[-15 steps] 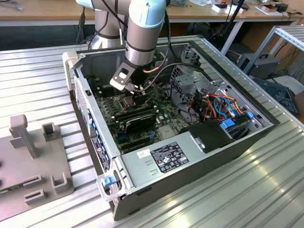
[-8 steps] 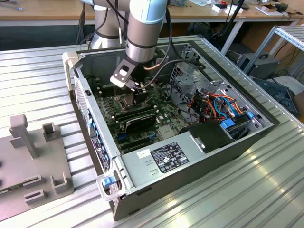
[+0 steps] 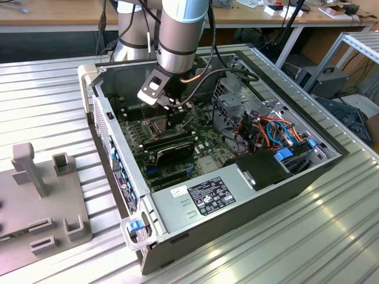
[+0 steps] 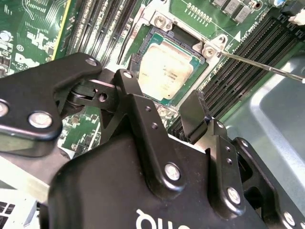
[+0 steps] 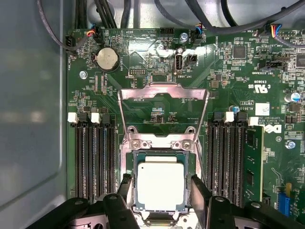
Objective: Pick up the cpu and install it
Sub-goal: 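Place the cpu into insertion slot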
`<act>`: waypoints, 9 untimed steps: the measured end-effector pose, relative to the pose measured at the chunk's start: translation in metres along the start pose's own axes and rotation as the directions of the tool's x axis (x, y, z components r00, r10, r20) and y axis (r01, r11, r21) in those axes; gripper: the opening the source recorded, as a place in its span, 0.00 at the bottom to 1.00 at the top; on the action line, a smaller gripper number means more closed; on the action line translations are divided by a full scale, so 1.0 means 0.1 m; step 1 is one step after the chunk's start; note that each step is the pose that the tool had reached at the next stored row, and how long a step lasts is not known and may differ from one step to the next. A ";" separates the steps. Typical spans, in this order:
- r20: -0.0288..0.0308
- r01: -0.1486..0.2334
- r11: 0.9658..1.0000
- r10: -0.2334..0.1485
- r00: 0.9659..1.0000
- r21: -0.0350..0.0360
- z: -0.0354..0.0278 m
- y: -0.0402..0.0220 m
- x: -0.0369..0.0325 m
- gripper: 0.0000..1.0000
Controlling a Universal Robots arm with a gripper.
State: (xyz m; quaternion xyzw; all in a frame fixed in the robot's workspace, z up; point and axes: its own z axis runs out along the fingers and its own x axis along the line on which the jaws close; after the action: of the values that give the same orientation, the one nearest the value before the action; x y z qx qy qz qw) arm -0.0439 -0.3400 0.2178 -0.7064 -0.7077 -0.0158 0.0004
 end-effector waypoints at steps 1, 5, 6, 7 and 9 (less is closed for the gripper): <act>0.000 0.000 1.000 0.000 1.000 0.000 0.000 0.000 0.000 0.61; 0.021 0.000 1.000 0.000 1.000 0.000 -0.001 0.000 0.000 0.61; 0.021 0.001 1.000 -0.001 1.000 0.000 -0.001 0.000 0.000 0.61; 0.022 0.001 1.000 -0.001 1.000 0.000 -0.001 0.000 0.000 0.61; 0.023 0.001 1.000 -0.001 1.000 0.000 -0.001 0.000 0.000 0.61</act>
State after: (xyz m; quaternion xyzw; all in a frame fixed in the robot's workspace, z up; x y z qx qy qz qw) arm -0.0439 -0.3400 0.2179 -0.7063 -0.7078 -0.0077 -0.0076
